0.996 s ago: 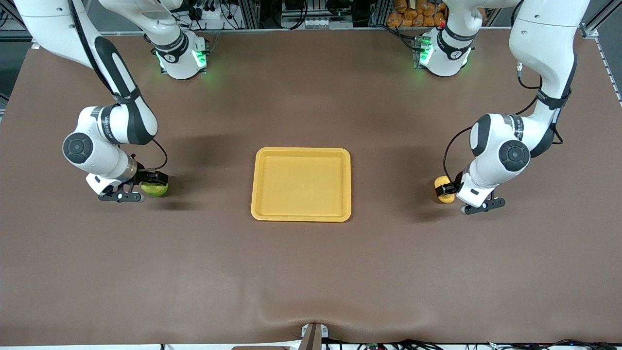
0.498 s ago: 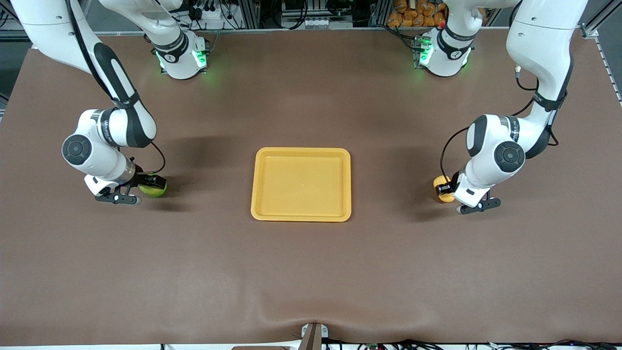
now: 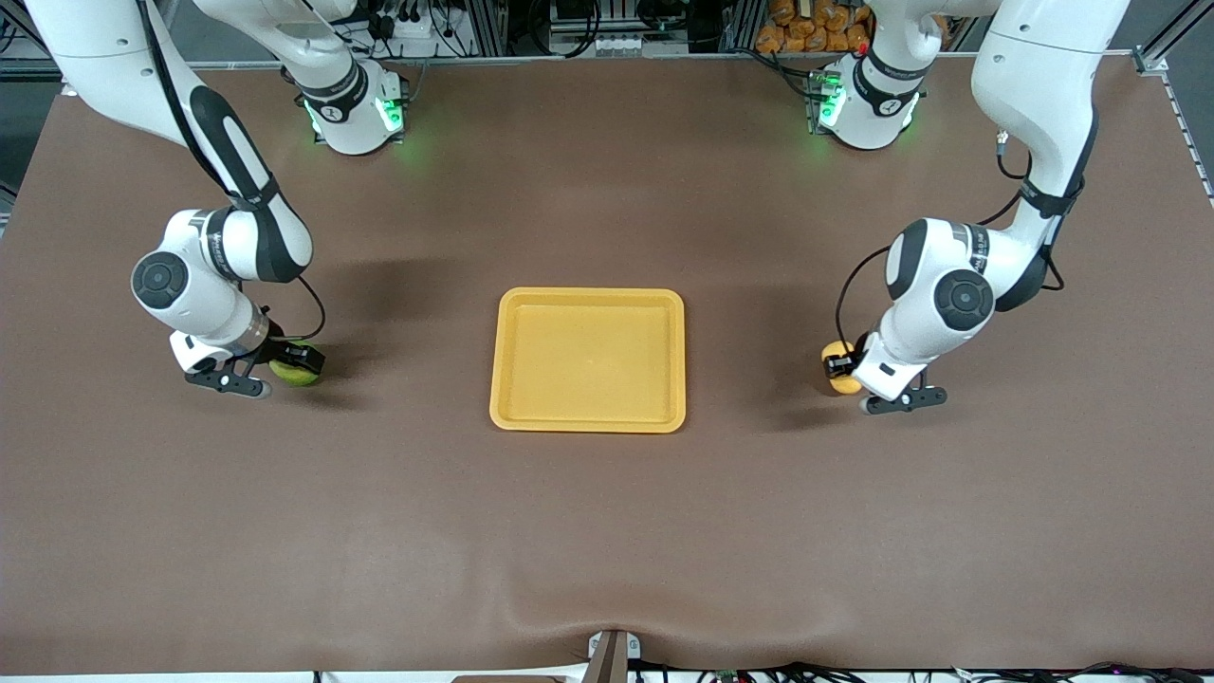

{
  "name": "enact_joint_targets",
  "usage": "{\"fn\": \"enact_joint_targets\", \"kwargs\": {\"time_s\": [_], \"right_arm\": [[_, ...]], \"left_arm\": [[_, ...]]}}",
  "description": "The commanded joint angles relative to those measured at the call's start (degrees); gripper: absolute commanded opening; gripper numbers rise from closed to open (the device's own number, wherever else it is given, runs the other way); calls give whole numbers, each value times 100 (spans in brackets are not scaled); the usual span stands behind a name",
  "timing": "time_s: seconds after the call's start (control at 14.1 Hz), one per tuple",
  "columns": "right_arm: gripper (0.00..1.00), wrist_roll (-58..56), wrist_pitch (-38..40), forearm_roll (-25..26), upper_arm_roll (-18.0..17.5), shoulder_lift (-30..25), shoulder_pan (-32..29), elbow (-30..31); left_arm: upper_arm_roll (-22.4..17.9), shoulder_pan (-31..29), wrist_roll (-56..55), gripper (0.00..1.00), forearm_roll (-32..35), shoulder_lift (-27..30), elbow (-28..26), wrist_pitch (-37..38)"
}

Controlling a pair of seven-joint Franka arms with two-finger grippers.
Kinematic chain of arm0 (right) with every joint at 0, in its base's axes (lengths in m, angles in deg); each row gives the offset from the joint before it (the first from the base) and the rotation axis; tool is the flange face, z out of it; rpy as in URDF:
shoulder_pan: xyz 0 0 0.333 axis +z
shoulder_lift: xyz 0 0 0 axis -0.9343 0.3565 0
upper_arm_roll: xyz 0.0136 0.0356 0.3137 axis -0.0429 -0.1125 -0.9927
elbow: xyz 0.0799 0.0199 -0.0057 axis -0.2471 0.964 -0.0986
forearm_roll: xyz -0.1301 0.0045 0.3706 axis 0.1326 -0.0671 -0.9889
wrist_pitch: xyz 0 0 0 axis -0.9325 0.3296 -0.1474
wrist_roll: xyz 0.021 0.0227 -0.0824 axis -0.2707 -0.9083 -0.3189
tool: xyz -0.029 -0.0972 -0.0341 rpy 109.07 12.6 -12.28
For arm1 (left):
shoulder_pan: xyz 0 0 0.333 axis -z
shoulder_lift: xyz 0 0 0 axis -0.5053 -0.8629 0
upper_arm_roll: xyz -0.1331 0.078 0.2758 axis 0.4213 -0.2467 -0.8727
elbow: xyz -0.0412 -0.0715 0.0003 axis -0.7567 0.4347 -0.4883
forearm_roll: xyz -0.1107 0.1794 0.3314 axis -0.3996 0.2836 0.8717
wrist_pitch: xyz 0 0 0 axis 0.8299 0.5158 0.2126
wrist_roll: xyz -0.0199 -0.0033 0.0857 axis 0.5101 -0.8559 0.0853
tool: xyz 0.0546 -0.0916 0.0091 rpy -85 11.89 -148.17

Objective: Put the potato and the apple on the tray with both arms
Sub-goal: 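Lower and close the right gripper on the apple while the left grasps the potato, then carry the potato and apple toward the tray with both grippers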

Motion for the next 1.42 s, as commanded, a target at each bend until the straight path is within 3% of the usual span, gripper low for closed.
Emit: {"fn": "enact_joint_targets", "kwargs": {"time_s": [0.0, 0.14, 0.43, 0.78, 1.14, 1.35], "right_arm": [[15, 380, -186, 16, -51, -8, 0, 172], [0, 390, -98, 16, -60, -34, -26, 172], [0, 14, 227, 16, -68, -131, -35, 172], [0, -346, 604, 34, -68, -254, 246, 33], [0, -937, 2808, 16, -86, -202, 482, -1530], [0, -1077, 3197, -264, -165, -210, 545, -1822]], "left_arm": [[351, 16, -60, 0, -116, 279, 137, 501], [545, 34, -60, 0, -116, 297, 331, 731], [862, 112, -43, 0, -90, 262, 673, 907], [915, 710, -200, 0, -64, 43, 1227, 1048], [897, 1237, -289, 0, 304, -475, 1991, 1048], [889, 1440, -297, 0, 393, -783, 2352, 1048]]}}
